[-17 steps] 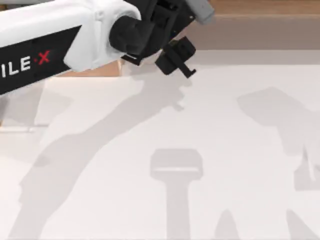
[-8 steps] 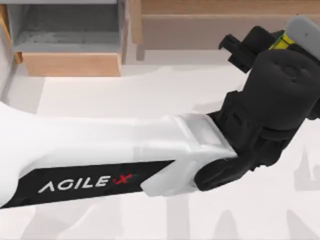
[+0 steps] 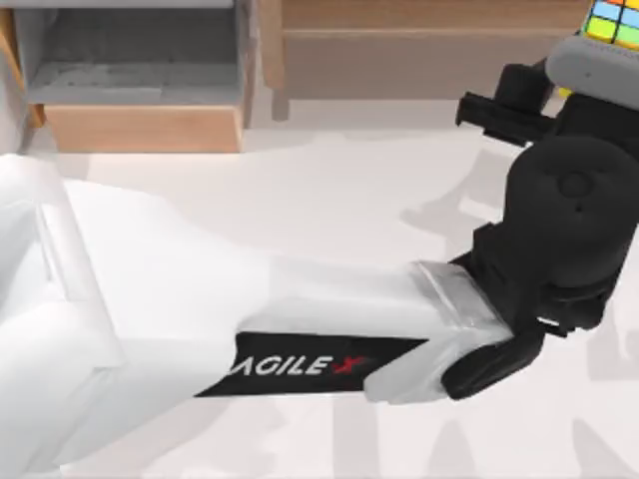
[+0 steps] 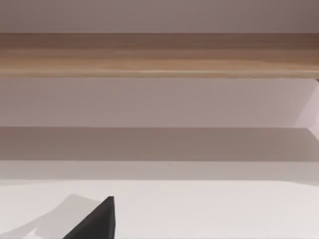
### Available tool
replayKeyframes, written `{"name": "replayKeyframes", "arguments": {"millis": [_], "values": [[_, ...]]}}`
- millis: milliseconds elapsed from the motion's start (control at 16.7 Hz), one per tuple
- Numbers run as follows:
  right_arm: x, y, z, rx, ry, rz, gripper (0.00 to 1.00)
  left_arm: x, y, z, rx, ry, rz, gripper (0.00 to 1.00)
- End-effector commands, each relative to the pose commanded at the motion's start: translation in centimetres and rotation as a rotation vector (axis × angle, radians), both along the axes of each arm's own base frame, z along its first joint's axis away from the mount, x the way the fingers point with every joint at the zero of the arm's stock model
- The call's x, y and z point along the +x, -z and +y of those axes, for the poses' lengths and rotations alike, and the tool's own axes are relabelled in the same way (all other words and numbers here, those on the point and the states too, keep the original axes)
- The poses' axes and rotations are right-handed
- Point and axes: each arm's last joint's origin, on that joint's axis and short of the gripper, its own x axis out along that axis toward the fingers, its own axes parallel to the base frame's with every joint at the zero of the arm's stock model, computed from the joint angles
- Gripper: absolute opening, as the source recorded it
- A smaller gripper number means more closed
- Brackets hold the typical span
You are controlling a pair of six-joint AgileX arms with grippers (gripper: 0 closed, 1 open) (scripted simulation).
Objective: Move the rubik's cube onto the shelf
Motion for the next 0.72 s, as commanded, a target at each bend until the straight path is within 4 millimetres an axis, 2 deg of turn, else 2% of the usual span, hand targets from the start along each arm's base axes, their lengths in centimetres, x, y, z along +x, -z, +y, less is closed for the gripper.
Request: {"name": "replayKeyframes", "arguments": {"millis": [180, 420, 540, 720], "values": [[0.0, 0.0, 0.0, 0.0, 0.0, 0.0, 1.0, 3.8, 2.1, 0.5, -0.057, -0.101, -0.009, 0.0], [0.0, 0.0, 0.0, 0.0, 0.0, 0.0, 1.0, 9.2, 5.4, 2.4, -0.063, -0.245, -0.002, 0.0], [0.0, 0.0, 0.0, 0.0, 0.0, 0.0, 1.0, 11.3, 6.7, 3.6, -0.056, -0.306, 0.004, 0.0], [0.0, 0.0, 0.0, 0.0, 0.0, 0.0, 1.0, 13.4, 7.8, 5.1, -0.044, -0.371, 0.013, 0.0]]}}
